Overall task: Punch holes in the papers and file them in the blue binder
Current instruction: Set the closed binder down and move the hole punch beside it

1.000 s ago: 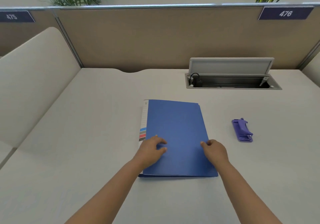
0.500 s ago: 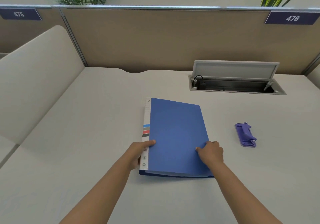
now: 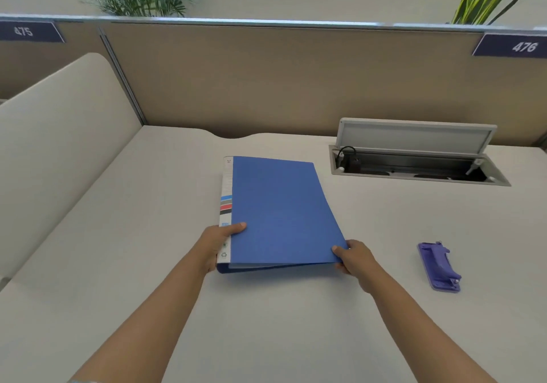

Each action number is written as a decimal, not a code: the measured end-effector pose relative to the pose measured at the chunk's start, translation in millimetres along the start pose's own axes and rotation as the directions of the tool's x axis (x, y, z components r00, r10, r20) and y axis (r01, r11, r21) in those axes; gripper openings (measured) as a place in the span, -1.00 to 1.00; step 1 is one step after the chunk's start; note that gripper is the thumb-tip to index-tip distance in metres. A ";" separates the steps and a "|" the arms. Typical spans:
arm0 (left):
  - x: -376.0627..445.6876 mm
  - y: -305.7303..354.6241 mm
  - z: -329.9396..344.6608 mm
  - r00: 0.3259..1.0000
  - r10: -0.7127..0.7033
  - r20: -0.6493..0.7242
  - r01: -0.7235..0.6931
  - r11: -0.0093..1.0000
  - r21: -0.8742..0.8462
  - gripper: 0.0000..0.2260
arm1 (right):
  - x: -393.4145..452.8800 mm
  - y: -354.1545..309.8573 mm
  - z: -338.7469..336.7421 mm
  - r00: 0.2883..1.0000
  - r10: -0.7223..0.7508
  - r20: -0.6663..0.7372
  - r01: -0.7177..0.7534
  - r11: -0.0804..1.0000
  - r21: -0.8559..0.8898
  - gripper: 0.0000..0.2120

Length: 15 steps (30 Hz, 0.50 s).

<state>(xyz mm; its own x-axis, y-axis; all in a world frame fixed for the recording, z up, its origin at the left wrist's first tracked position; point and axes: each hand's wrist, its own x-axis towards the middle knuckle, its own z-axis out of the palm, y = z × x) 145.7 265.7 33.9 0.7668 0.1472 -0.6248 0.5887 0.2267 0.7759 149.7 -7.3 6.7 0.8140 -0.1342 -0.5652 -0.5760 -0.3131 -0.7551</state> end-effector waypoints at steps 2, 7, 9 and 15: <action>20.1 18.4 6.8 0.998 0.053 -0.024 -0.051 0.995 0.083 -0.72 | 21.9 -15.3 5.6 1.000 0.011 -0.028 -0.009 0.997 0.071 -0.89; 66.3 55.0 27.0 0.976 0.216 0.002 -0.206 0.927 0.313 -0.56 | 78.0 -46.7 18.4 0.989 0.100 -0.110 -0.080 0.982 0.173 -0.94; 79.3 61.2 34.7 0.966 0.255 -0.044 -0.210 0.870 0.446 -0.45 | 95.0 -57.2 23.6 0.977 0.124 -0.172 -0.089 0.977 0.195 -0.92; 118.7 71.7 39.1 0.946 0.310 -0.090 -0.196 0.773 0.603 -0.26 | 126.4 -75.5 33.7 0.954 0.063 -0.294 -0.071 0.997 -0.016 -0.78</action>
<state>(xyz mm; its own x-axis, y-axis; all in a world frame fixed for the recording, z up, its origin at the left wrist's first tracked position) 288.9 261.7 18.7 0.8854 0.2962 -0.3581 0.4589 -0.4347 0.7749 293.5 31.1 -19.0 0.7624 -0.4239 -0.4890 -0.6308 -0.3182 -0.7076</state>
